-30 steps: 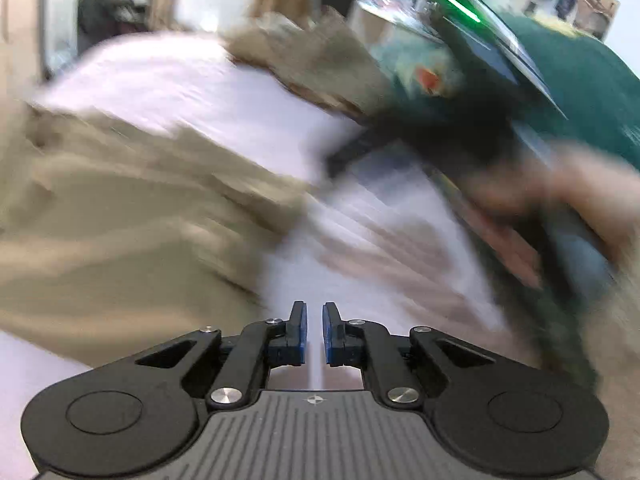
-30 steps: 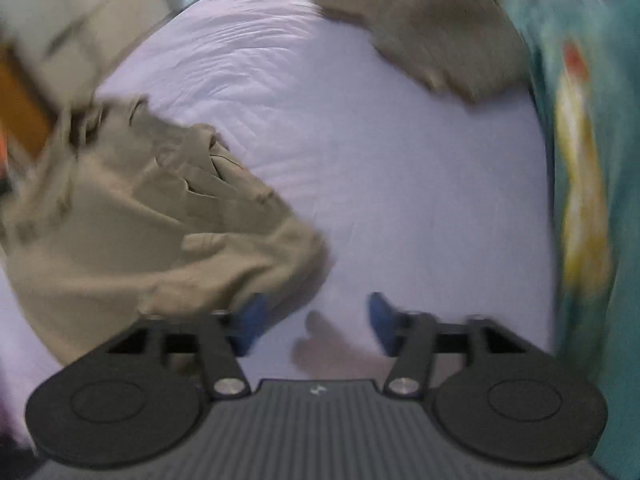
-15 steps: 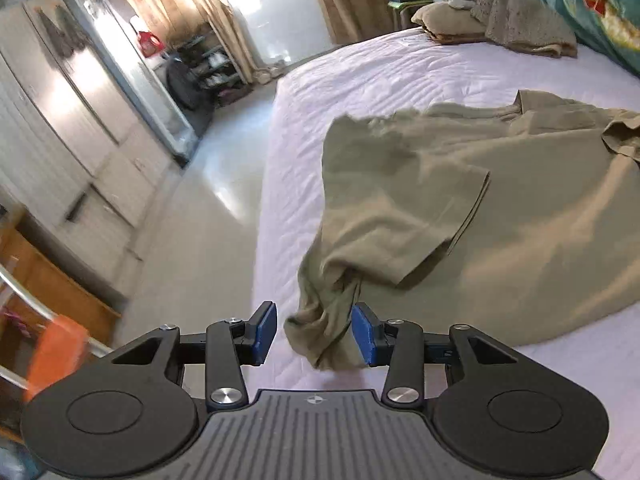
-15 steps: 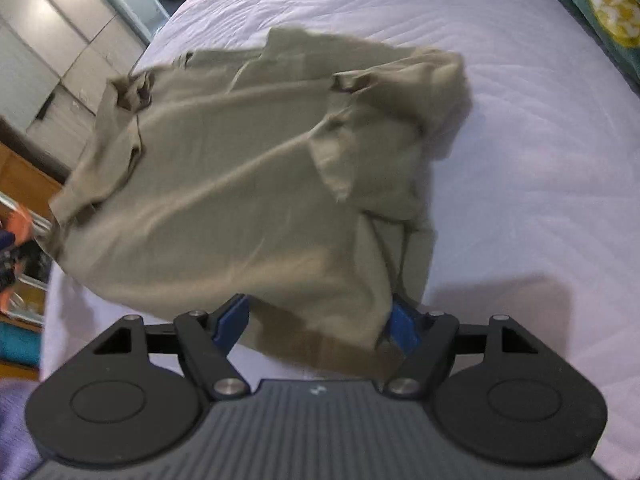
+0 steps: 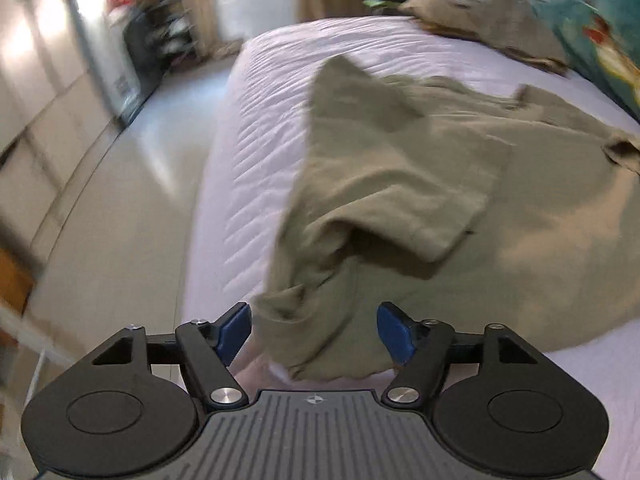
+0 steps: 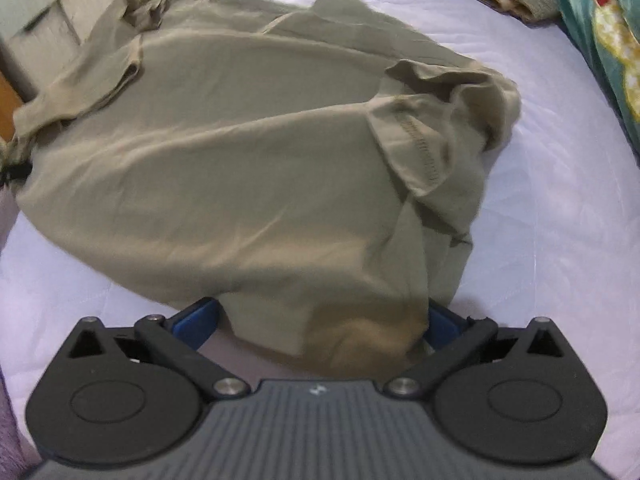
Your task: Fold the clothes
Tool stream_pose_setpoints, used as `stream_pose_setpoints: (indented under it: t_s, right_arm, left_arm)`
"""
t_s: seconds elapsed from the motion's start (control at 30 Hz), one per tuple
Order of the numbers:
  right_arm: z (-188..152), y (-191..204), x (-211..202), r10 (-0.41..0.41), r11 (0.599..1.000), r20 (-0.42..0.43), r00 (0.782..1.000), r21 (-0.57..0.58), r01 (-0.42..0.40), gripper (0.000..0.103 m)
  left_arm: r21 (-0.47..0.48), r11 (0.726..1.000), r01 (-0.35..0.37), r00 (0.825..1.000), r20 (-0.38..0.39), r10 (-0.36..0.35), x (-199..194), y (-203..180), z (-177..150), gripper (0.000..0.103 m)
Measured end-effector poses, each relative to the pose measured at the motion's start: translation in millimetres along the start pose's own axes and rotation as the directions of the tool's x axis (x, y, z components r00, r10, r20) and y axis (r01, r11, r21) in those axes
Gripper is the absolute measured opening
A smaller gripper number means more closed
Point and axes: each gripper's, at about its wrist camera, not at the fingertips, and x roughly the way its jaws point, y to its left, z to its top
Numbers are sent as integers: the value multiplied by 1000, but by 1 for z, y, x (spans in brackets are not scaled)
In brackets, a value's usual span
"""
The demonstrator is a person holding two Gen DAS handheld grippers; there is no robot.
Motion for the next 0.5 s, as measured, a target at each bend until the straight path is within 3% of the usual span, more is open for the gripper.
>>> stream_pose_setpoints:
  t_s: [0.1,0.17,0.2,0.23,0.27,0.3,0.33,0.37,0.4,0.5]
  right_arm:
    - [-4,-6,-1,24,999,27,999,-35,-23,103]
    - [-3,-8,-4,29,999,24,999,-46,-27,97]
    - [-2,-10,-6,32,999,23,999,-35,-31,90]
    - [-1,-12,-9,36,999,22,999,-24,-36,85]
    - [-1,-15,-12,44,999,25,999,-18,-44,74]
    - [-1,-19,-17,61,998,29,998,-6,-61,57]
    - [-2,-23,-21,79,997,32,996,6,-79,46]
    - [-2,-26,-25,99,995,35,994,9,-99,26]
    - [-2,-28,-28,115,993,37,993,8,-116,19]
    - [-4,-15,-29,102,993,27,994,-59,-101,14]
  left_arm:
    - [-30,999,-23,999,-26,23,7,1,0,72]
    - [-37,999,-12,999,-32,11,7,-2,2,61]
    - [-29,1000,0,999,-34,-1,6,-5,4,45]
    - [-4,1000,7,999,-35,-7,3,-10,5,40]
    - [37,999,-1,999,-38,2,2,-17,6,30]
    - [83,996,-12,999,-41,16,1,-26,7,22]
    - [121,992,-23,999,-45,28,2,-34,8,19]
    - [144,989,-34,998,-50,42,2,-39,9,17]
    - [150,988,-42,997,-55,51,2,-42,10,16]
    - [131,990,-51,996,-60,59,1,-41,13,15]
